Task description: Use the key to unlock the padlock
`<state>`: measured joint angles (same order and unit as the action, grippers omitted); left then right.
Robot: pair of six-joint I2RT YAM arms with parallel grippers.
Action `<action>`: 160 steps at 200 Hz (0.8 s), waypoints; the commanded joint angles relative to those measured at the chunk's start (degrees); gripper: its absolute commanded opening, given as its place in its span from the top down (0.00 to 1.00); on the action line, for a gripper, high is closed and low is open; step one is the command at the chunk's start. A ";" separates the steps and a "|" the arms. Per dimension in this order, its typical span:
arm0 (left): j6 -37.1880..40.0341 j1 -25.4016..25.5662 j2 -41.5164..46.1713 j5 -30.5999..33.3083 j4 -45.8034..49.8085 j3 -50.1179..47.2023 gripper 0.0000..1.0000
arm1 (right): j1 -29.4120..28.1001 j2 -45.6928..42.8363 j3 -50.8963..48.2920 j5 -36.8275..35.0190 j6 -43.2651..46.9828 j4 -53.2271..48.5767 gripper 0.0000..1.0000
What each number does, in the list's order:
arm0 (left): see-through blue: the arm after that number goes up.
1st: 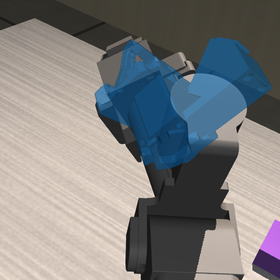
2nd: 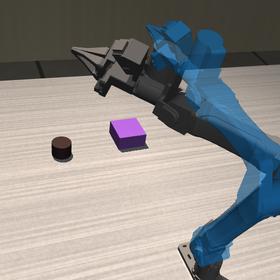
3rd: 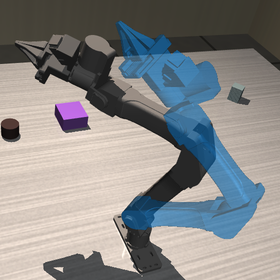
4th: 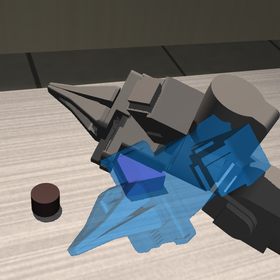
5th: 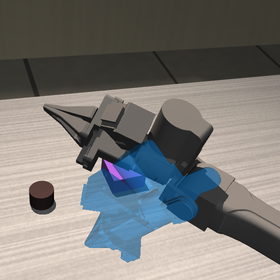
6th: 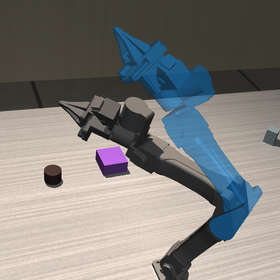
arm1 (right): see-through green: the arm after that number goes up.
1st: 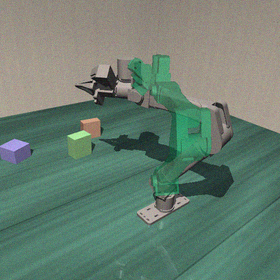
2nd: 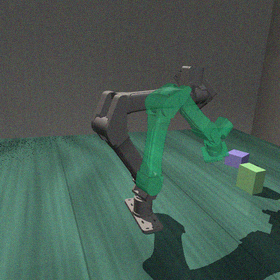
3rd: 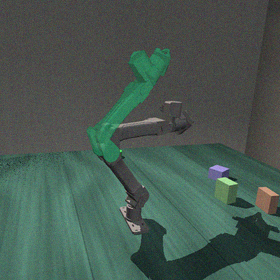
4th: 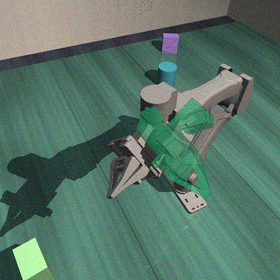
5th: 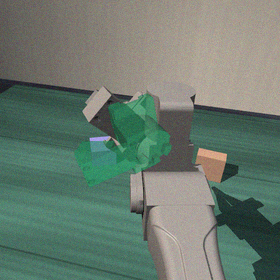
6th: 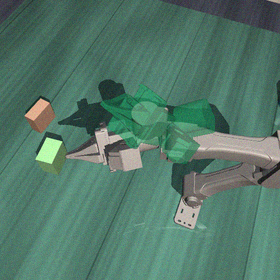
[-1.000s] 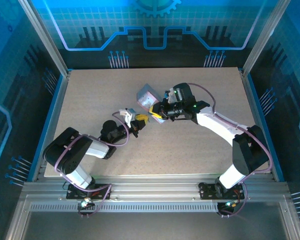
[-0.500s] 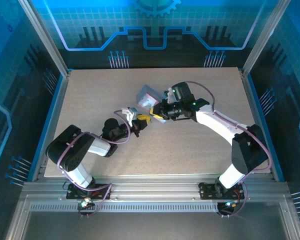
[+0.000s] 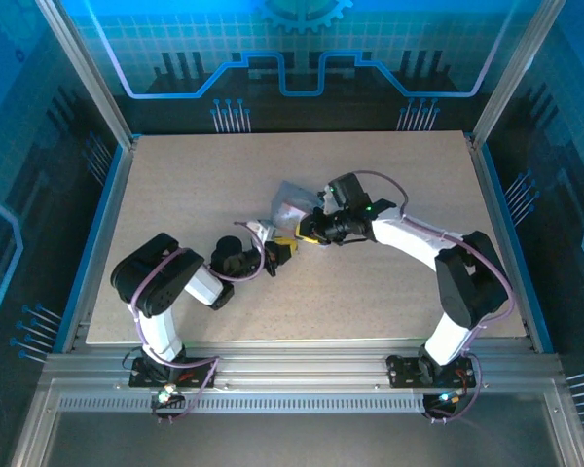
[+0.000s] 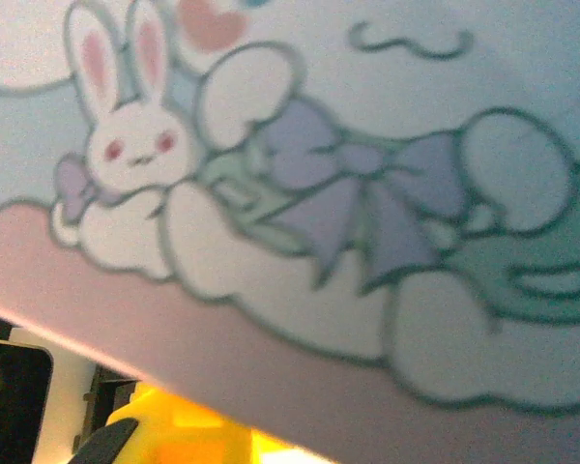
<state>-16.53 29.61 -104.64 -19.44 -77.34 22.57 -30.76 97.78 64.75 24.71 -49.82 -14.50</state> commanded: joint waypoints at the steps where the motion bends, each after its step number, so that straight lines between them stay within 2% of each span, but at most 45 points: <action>1: -3.04 2.48 -0.98 3.72 -2.89 -1.74 1.00 | -1.83 1.78 -1.68 -1.07 2.03 3.95 0.96; 23: -4.13 4.38 -1.99 6.30 -2.84 -3.32 1.00 | -3.23 2.37 -2.54 -5.01 3.74 3.85 0.92; 45: -5.24 5.57 -2.99 8.48 -2.87 -4.34 1.00 | -4.47 2.42 -4.05 -7.02 4.03 5.54 0.85; 79: -7.60 5.66 -4.47 9.67 -2.90 -4.90 1.00 | -5.18 1.01 -7.76 -8.69 3.94 9.72 0.57; 97: -8.79 5.74 -4.73 9.40 -2.90 -4.81 1.00 | -5.18 0.45 -10.60 -8.72 3.17 13.26 0.48; 114: -9.60 5.74 -4.46 9.12 -2.90 -5.14 1.00 | -5.08 -0.29 -13.18 -8.72 2.20 17.16 0.45; 160: -13.85 5.72 -3.20 7.55 -2.82 -6.27 1.00 | -4.22 -1.14 -20.34 -6.81 -2.55 28.92 0.45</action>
<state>-27.05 35.05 -108.79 -10.76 -77.93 17.30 -35.46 97.82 47.44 16.73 -48.64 5.02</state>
